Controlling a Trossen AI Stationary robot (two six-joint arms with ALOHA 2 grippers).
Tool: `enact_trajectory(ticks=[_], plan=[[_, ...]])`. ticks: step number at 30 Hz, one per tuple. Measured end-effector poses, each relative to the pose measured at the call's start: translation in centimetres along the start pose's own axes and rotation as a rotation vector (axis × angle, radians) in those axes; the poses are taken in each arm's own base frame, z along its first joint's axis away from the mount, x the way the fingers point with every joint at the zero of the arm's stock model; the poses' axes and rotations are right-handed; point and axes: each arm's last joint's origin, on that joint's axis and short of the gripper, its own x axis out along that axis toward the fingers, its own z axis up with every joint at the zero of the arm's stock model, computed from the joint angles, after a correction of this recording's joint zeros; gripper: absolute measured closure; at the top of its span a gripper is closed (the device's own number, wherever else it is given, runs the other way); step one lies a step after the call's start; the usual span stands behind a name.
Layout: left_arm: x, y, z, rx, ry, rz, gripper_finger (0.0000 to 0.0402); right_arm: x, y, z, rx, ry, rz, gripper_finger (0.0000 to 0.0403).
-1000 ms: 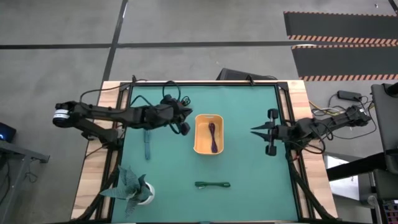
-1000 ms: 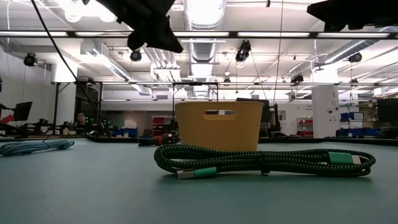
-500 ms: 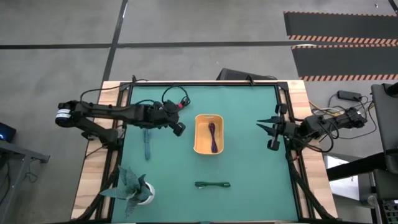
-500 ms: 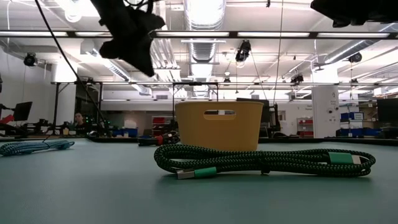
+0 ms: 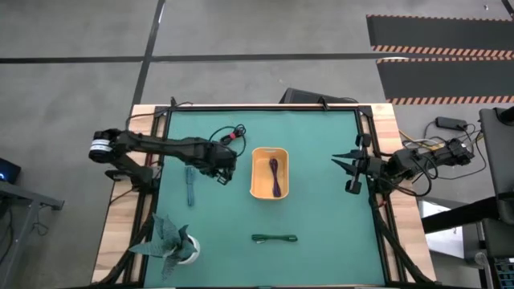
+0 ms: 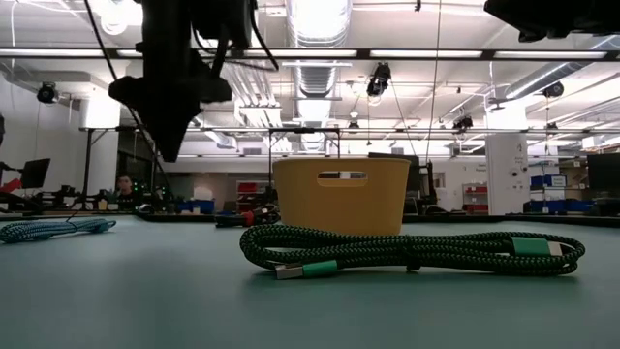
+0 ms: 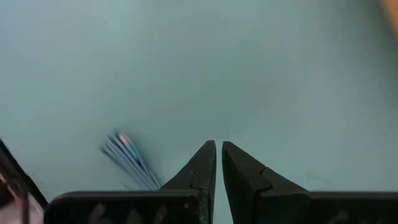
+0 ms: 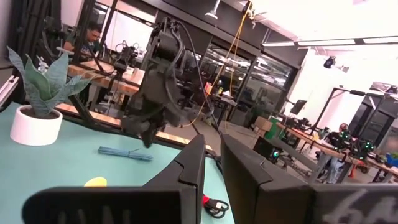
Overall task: Pick and place USB-C Cables
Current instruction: Put the light blue charger cable into the yellow bin
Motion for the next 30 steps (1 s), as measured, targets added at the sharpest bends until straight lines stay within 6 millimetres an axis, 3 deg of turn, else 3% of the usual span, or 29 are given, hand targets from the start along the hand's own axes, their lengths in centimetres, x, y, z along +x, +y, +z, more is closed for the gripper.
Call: enact_trajectory(ticks=[6,17,30], plan=[[1.0,-1.2,-1.3,0.066,0.196,-0.039,0.0389,0.0,0.0,0.0,0.0,0.0,0.0,0.036],[0.3,-0.4,-3.5,-0.079,0.175,0.086,0.0379,0.2,0.2,-0.1,0.054,0.015,0.008,0.036],[3.2,2.6,-5.3,-0.2,0.118,0.235,0.023,0.2,0.2,-0.1,0.066,0.012,0.007,0.036]])
